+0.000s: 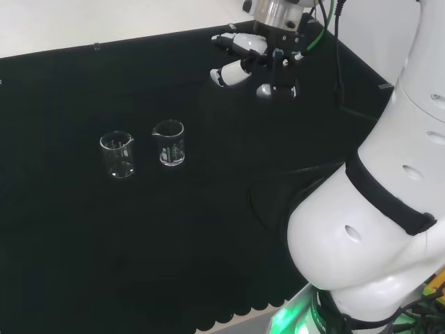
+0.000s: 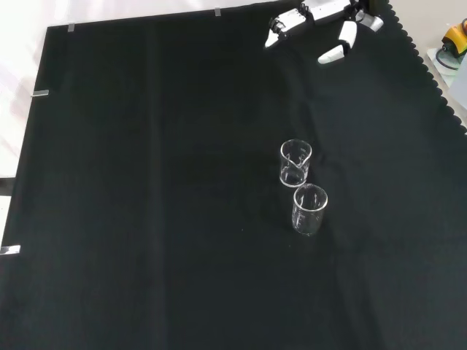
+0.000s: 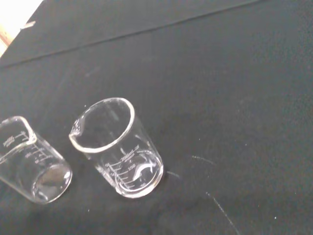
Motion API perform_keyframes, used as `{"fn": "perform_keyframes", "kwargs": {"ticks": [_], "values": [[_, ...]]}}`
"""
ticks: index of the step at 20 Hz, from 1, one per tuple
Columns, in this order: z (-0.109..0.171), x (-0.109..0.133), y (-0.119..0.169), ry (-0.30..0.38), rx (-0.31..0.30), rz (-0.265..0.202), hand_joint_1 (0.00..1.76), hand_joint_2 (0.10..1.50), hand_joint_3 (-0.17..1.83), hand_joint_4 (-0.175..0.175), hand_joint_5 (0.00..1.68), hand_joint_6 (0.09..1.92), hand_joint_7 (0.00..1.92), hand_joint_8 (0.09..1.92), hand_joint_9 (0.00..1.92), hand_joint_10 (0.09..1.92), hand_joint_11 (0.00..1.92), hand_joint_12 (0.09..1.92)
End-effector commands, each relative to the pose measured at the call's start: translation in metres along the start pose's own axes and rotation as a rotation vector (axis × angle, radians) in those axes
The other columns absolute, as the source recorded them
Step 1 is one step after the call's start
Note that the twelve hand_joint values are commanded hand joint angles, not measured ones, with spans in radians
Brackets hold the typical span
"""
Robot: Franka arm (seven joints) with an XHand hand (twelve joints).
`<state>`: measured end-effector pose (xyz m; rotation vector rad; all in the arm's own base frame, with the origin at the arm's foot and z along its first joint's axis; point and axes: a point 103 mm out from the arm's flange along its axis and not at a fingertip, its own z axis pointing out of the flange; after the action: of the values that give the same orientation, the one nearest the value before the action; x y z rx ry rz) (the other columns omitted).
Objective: Pick up the beaker on the right.
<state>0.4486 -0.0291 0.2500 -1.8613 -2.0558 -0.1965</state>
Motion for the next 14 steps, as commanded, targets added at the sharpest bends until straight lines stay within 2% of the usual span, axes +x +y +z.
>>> {"fn": "perform_keyframes", "kwargs": {"ticks": [1, 6, 14], "values": [[0.063, -0.003, 0.025, 0.136, 0.051, -0.088, 0.69, 0.64, 0.99, -0.010, 0.18, 0.09, 0.08, 0.51, 0.16, 0.66, 0.00, 1.02], [0.081, -0.002, 0.036, 0.188, 0.083, -0.122, 0.73, 0.56, 1.03, -0.013, 0.20, 0.09, 0.09, 0.52, 0.17, 0.66, 0.00, 1.03], [0.101, -0.002, 0.045, 0.224, 0.109, -0.164, 0.77, 0.49, 1.07, -0.022, 0.20, 0.09, 0.08, 0.51, 0.17, 0.65, 0.00, 1.04]]}}
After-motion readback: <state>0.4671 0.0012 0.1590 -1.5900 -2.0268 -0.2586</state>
